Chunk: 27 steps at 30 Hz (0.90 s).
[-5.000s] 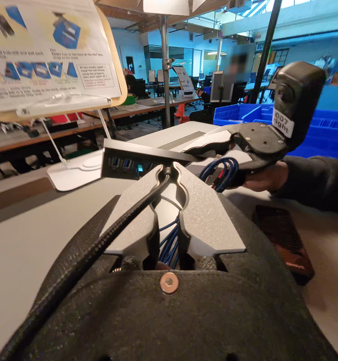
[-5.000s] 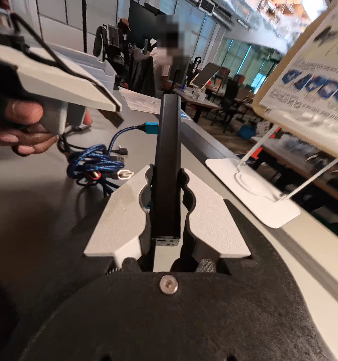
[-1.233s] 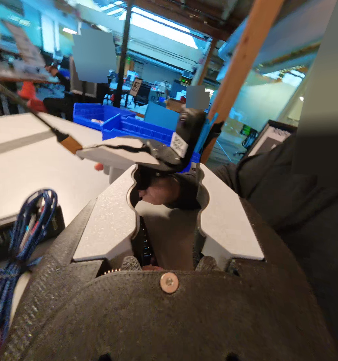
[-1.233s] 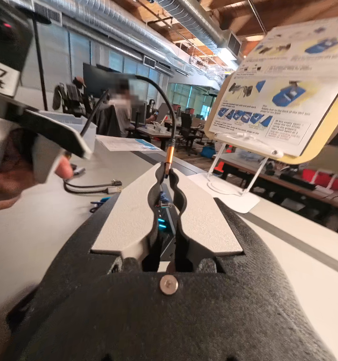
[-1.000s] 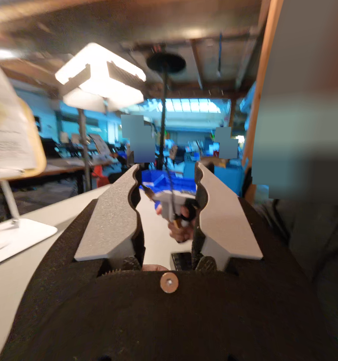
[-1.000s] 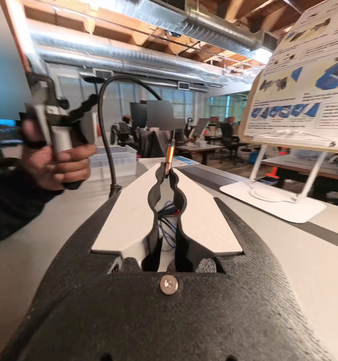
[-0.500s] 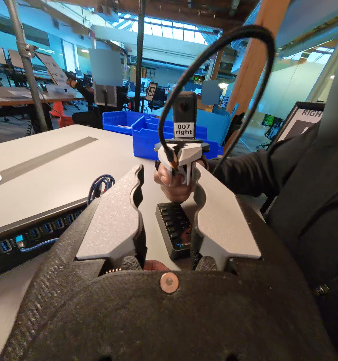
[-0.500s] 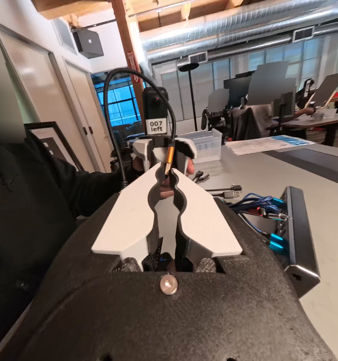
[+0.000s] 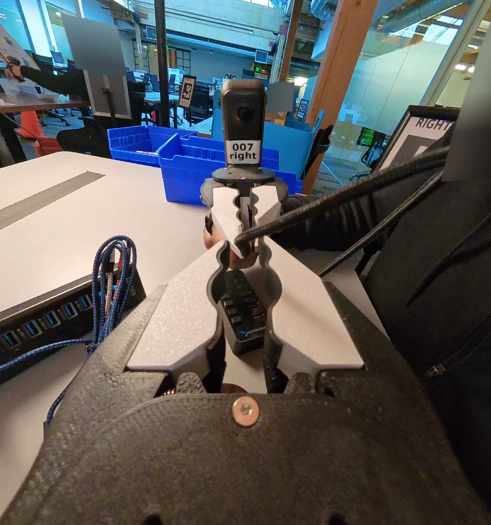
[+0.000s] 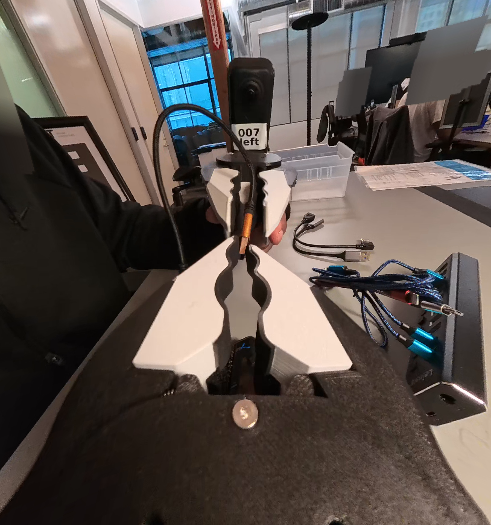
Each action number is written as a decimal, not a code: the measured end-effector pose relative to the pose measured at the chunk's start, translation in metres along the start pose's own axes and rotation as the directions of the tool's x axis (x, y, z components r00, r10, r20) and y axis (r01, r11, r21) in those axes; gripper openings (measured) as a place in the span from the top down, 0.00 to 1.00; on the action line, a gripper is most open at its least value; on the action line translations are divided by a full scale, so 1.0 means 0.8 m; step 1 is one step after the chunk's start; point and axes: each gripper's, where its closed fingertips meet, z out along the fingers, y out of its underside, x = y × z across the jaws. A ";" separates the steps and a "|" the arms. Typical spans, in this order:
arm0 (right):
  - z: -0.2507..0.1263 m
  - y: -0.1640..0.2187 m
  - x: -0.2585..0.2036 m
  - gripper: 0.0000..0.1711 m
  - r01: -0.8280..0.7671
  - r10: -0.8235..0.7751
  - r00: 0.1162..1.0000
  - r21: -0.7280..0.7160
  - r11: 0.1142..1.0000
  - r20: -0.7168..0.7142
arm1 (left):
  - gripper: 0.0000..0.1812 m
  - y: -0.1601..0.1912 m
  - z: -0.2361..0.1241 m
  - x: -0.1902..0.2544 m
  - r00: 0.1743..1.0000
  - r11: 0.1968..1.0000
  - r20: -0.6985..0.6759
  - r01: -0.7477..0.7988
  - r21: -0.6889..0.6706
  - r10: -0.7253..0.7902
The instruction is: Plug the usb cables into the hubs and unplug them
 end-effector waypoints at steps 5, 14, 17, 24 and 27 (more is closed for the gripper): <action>0.001 0.007 -0.006 0.98 0.006 -0.004 1.000 -0.048 0.999 0.029 | 0.90 0.009 -0.001 0.003 1.000 0.999 -0.014 -0.010 -0.053 0.009; 0.001 0.011 0.003 0.97 0.018 -0.019 1.000 -0.084 0.996 -0.014 | 0.95 0.016 0.002 -0.001 0.999 0.995 0.008 -0.044 -0.088 0.045; -0.012 0.004 0.026 0.94 0.028 -0.039 0.993 -0.094 0.995 -0.114 | 0.94 0.003 -0.009 -0.021 0.995 0.999 0.089 -0.042 -0.030 0.045; -0.104 -0.003 0.180 0.82 -0.122 0.025 0.849 -0.151 0.981 -0.527 | 0.95 -0.012 -0.050 -0.094 0.918 0.995 0.395 -0.055 0.084 0.018; -0.088 0.023 0.222 0.69 -0.322 0.181 0.842 -0.203 0.925 -0.508 | 0.96 -0.004 -0.062 -0.120 0.875 0.993 0.483 -0.039 0.112 -0.020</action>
